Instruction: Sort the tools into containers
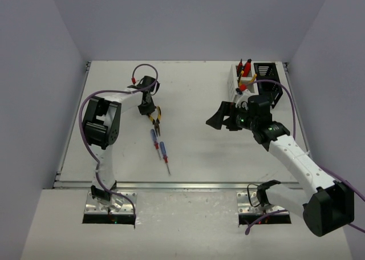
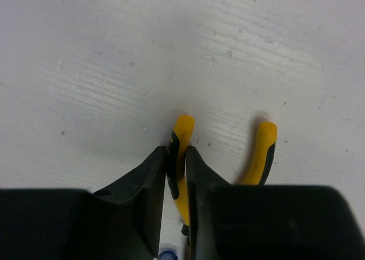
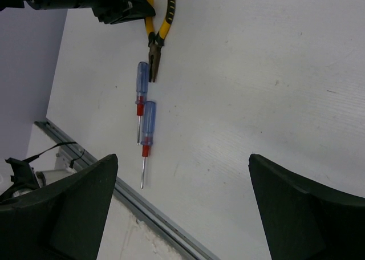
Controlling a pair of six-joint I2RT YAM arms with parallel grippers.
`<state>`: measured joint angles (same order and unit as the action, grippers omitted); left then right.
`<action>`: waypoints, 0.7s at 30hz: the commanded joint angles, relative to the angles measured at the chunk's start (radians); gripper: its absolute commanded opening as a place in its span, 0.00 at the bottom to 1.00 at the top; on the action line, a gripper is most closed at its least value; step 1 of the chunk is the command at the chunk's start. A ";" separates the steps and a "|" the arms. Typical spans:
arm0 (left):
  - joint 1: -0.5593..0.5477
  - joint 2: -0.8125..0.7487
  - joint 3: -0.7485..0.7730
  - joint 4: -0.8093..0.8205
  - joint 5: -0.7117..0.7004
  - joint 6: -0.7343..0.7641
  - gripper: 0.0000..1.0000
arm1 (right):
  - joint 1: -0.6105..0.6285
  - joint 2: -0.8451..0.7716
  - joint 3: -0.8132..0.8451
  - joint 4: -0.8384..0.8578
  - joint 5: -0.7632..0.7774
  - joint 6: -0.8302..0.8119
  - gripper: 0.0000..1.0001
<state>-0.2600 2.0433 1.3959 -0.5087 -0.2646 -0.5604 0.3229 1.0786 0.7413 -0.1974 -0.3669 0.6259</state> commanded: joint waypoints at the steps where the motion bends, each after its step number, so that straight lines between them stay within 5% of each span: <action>1: 0.005 0.055 0.012 0.037 0.036 -0.015 0.02 | 0.001 0.007 0.047 0.003 -0.015 -0.002 0.95; 10: -0.024 -0.021 0.030 0.117 0.104 -0.010 0.00 | 0.001 0.053 0.020 0.045 -0.064 -0.003 0.95; 21: -0.147 -0.313 -0.142 0.377 0.168 -0.005 0.00 | 0.013 0.233 0.060 0.200 -0.245 -0.061 0.91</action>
<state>-0.3660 1.8738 1.2682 -0.3091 -0.1451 -0.5575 0.3247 1.2934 0.7480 -0.1199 -0.5226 0.5861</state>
